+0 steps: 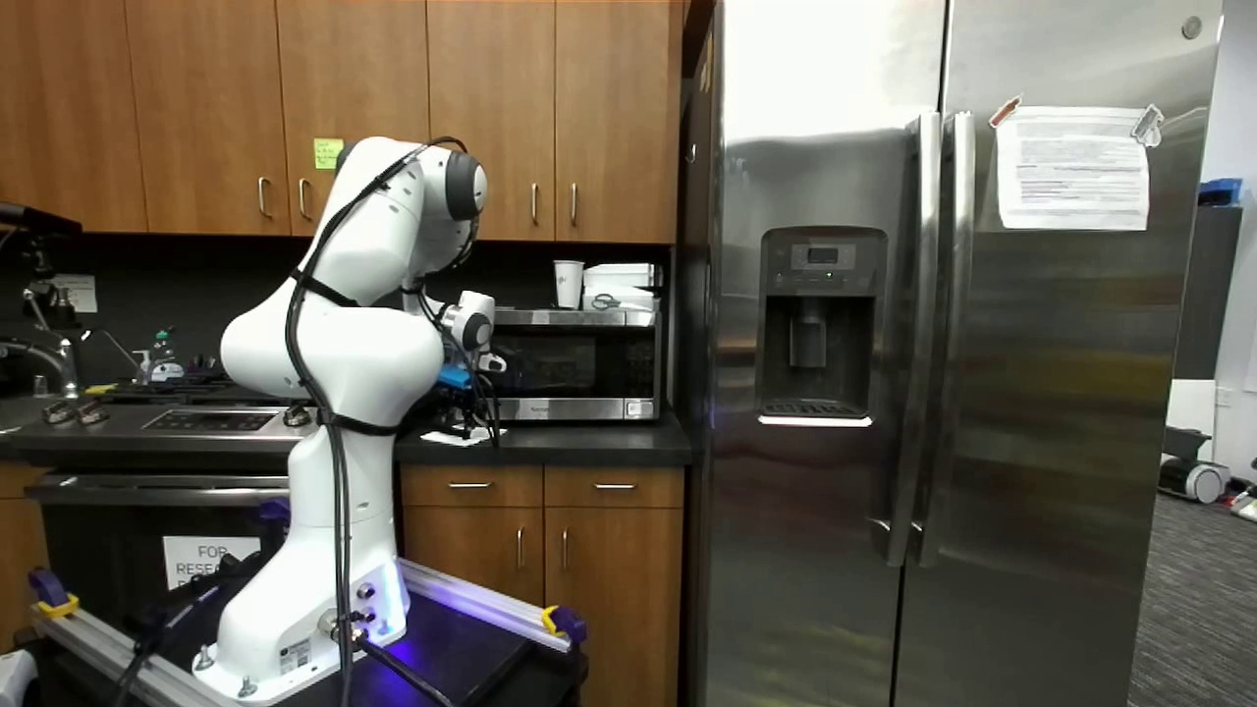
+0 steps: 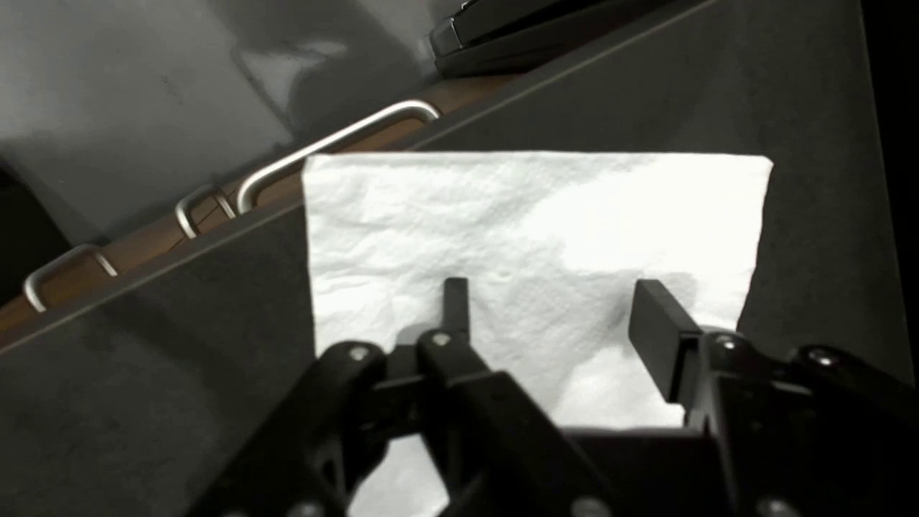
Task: Move the paper towel to the right
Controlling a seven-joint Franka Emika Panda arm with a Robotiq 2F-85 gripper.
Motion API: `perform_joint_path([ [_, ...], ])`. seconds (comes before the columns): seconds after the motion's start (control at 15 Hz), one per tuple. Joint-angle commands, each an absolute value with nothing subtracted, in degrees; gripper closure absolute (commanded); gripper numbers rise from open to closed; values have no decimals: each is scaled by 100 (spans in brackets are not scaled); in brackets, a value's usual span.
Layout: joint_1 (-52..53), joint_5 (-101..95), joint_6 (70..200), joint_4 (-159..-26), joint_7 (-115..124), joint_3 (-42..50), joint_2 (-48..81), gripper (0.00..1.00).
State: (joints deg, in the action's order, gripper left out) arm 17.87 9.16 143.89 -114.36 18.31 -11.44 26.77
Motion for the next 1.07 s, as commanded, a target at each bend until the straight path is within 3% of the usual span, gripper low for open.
perform_joint_path([
  [0.0,1790,963,14294,-11331,1897,-1107,2718,72],
  [0.27,1780,946,14322,-11372,1955,-1043,2691,99],
  [1.0,1712,872,14316,-11517,2240,-744,2516,100],
])
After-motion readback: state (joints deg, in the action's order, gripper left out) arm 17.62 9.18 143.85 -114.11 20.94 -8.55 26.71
